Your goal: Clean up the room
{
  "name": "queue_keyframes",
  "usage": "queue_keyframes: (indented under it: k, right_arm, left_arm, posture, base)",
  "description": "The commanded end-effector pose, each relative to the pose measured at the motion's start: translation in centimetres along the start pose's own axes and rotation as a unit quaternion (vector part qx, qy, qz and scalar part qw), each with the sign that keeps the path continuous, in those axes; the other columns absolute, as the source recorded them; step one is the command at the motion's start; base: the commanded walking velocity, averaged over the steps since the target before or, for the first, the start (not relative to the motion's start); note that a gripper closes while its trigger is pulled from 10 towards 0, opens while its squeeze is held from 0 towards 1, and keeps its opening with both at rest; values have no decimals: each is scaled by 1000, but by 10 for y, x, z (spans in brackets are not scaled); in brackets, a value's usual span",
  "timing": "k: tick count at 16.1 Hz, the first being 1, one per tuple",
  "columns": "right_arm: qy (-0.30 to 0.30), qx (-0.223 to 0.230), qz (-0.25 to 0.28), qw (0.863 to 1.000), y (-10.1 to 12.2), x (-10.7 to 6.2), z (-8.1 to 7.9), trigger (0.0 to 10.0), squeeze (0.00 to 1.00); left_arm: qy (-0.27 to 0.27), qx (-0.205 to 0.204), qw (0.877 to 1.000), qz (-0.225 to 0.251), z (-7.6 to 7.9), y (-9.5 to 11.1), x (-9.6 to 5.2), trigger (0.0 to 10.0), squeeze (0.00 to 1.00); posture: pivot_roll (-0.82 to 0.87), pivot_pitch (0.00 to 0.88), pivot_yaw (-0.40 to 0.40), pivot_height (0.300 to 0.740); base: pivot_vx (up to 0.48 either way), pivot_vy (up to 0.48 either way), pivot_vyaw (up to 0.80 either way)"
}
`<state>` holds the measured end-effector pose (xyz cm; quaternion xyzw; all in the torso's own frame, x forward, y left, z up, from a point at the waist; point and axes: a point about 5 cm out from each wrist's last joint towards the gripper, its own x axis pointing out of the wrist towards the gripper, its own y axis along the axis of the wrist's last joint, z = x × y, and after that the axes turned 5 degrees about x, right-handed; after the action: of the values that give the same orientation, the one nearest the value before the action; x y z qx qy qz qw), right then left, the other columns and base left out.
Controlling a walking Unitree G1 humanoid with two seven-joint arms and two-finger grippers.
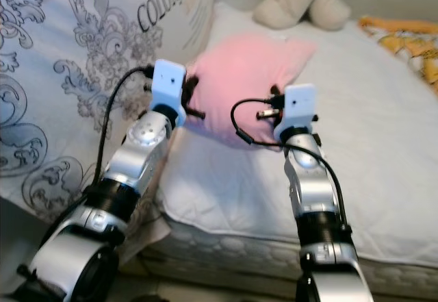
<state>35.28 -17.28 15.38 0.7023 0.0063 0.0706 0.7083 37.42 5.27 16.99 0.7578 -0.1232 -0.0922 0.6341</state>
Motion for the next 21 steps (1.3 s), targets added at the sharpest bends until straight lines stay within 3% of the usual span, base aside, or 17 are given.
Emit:
queue_keyframes:
  k: [1, 4, 20, 21]
  right_arm:
    - [4, 1, -11, 1000, 1, 8, 6, 10000, 0]
    - [16, -19, -54, 998, -11, 18, 6, 10000, 0]
    - [16, -19, -54, 998, -11, 18, 6, 10000, 0]
    - [7, -36, -134, 990, -52, 5, 11, 10000, 0]
  left_arm:
    - [6, -9, 1000, 4, 4, 4, 7, 10000, 0]
    - [46, -18, 999, -22, -10, -6, 10, 10000, 0]
    - [46, -18, 999, -22, -10, -6, 10, 10000, 0]
    - [7, -38, 997, -71, 24, -43, -3, 10000, 0]
  posture:
    - [-32, 0, -41, 740]
    - [-30, 0, -43, 740]
    - [-30, 0, -43, 740]
    - [-25, 18, -52, 740]
  base:
    - [0, 0, 0]
    - [0, 0, 0]
    - [0, 0, 0]
    - [0, 0, 0]
